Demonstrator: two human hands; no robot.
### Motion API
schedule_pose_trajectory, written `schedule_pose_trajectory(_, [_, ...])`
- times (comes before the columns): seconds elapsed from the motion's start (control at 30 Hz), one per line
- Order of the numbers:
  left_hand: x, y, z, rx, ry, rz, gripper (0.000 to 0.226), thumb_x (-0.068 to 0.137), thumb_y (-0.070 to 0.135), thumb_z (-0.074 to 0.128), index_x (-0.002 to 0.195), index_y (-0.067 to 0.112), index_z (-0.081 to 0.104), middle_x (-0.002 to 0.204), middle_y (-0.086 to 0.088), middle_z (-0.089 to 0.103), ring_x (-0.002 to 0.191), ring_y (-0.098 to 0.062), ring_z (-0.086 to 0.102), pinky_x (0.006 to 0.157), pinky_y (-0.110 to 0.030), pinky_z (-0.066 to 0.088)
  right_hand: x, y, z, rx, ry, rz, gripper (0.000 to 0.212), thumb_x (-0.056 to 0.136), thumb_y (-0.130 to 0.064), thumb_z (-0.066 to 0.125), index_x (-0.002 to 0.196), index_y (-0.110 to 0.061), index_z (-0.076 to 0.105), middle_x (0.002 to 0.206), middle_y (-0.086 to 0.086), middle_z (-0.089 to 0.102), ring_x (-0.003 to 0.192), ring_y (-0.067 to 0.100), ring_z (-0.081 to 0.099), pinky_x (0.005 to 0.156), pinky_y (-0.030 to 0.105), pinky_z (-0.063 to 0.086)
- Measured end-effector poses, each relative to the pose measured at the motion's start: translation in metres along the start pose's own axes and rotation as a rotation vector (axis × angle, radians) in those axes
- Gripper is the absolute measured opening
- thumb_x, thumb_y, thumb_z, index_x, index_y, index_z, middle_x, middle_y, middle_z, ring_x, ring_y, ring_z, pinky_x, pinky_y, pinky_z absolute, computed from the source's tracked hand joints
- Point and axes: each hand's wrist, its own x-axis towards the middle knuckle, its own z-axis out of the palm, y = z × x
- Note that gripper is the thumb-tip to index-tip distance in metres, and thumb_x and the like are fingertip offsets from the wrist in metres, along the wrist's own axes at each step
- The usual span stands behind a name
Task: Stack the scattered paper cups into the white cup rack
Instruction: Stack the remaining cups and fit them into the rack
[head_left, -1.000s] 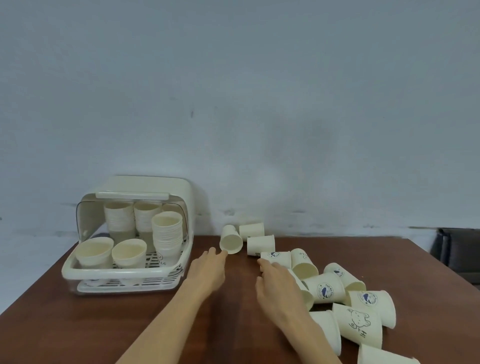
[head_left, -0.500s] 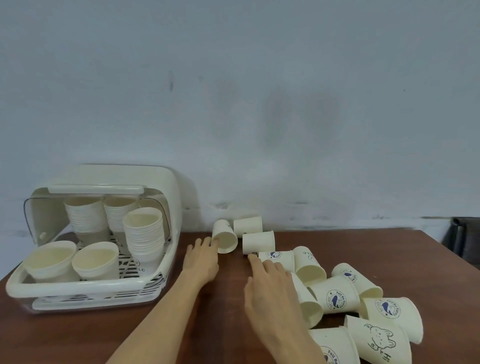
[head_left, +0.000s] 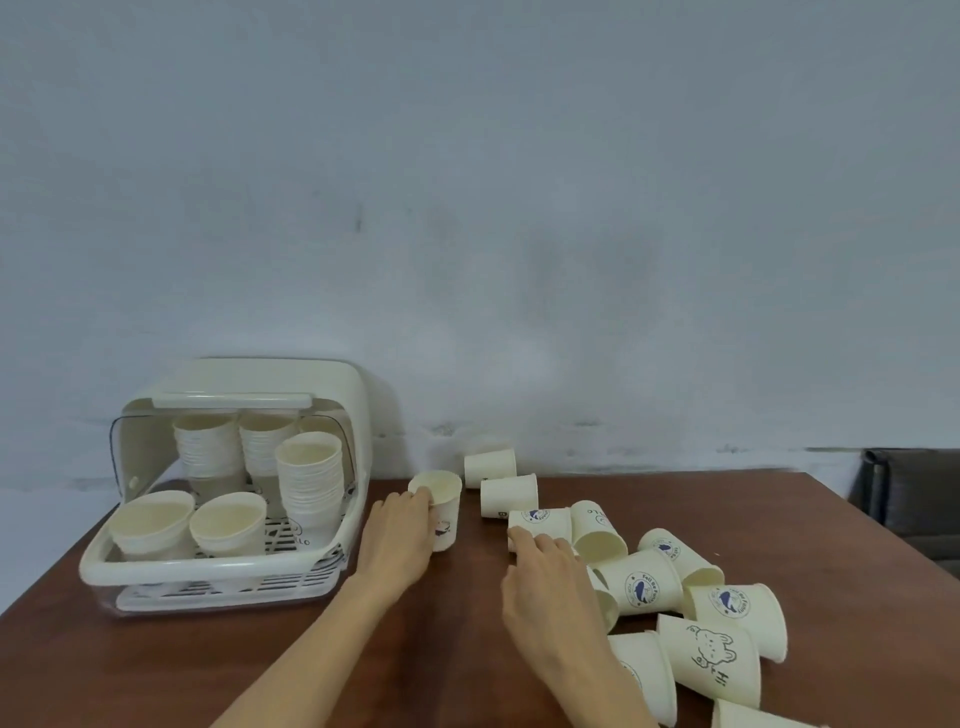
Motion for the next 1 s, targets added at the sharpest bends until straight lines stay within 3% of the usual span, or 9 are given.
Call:
schedule_pose_trajectory(0.3, [-0.08,0.026,-0.054,-0.243,0.101,0.049,0.025,0.101,0.033,0.034,0.094,0.02,0.054,0.093,-0.001,0.064,0.088,-0.023,0.055,0.071,-0.03,0.029,-0.035,0.021,-0.032,0.031,0.005,0.111,0.033,0.093,-0.014,0.038,0.123,-0.02,0.05,0.116,0.002,0.058,0.107,0.027,0.052,0.087,0.037,0.038])
schedule_pose_trajectory(0.47, [-0.109,0.047,-0.068,-0.32,0.133,0.095,0.023,0.101,0.034,0.037,0.089,0.021,0.052,0.085,0.003,0.062,0.081,-0.019,0.052,0.072,-0.029,0.032,-0.043,0.063,-0.045,0.082,0.076,0.217,0.041,0.084,-0.007,0.039,0.12,-0.019,0.055,0.096,0.002,0.064,0.089,0.023,0.056,0.078,0.039,0.048])
schedule_pose_trajectory(0.67, [-0.136,0.081,-0.076,-0.413,0.152,0.169,0.021,0.099,0.034,0.044,0.086,0.021,0.055,0.076,0.01,0.054,0.076,-0.016,0.049,0.072,-0.028,0.037,-0.044,0.131,-0.073,0.071,0.101,0.441,0.034,0.088,-0.008,0.043,0.118,-0.009,0.058,0.109,0.012,0.067,0.099,0.031,0.06,0.077,0.034,0.045])
schedule_pose_trajectory(0.8, [-0.153,0.095,-0.076,-0.443,0.139,0.187,0.019,0.097,0.037,0.045,0.084,0.027,0.055,0.072,0.013,0.051,0.071,-0.01,0.046,0.072,-0.027,0.04,-0.045,0.17,-0.078,-0.024,0.029,0.686,0.008,0.09,-0.014,0.043,0.088,-0.01,0.051,0.106,0.015,0.062,0.096,0.034,0.058,0.083,0.038,0.048])
schedule_pose_trajectory(0.9, [-0.164,0.097,-0.074,-0.469,0.154,0.163,0.015,0.095,0.038,0.049,0.082,0.032,0.054,0.068,0.011,0.048,0.069,-0.01,0.045,0.066,-0.026,0.039,-0.046,0.193,-0.07,0.036,-0.054,0.817,0.018,0.09,-0.016,0.042,0.101,-0.009,0.054,0.117,0.015,0.058,0.107,0.034,0.054,0.094,0.041,0.044])
schedule_pose_trajectory(1.0, [-0.17,0.096,-0.072,-0.471,0.149,0.135,0.012,0.094,0.039,0.051,0.083,0.033,0.054,0.068,0.012,0.048,0.069,-0.009,0.045,0.064,-0.026,0.038,-0.045,0.205,-0.061,0.125,-0.098,0.845,0.017,0.087,-0.013,0.043,0.1,-0.007,0.052,0.115,0.017,0.057,0.103,0.035,0.055,0.09,0.041,0.048])
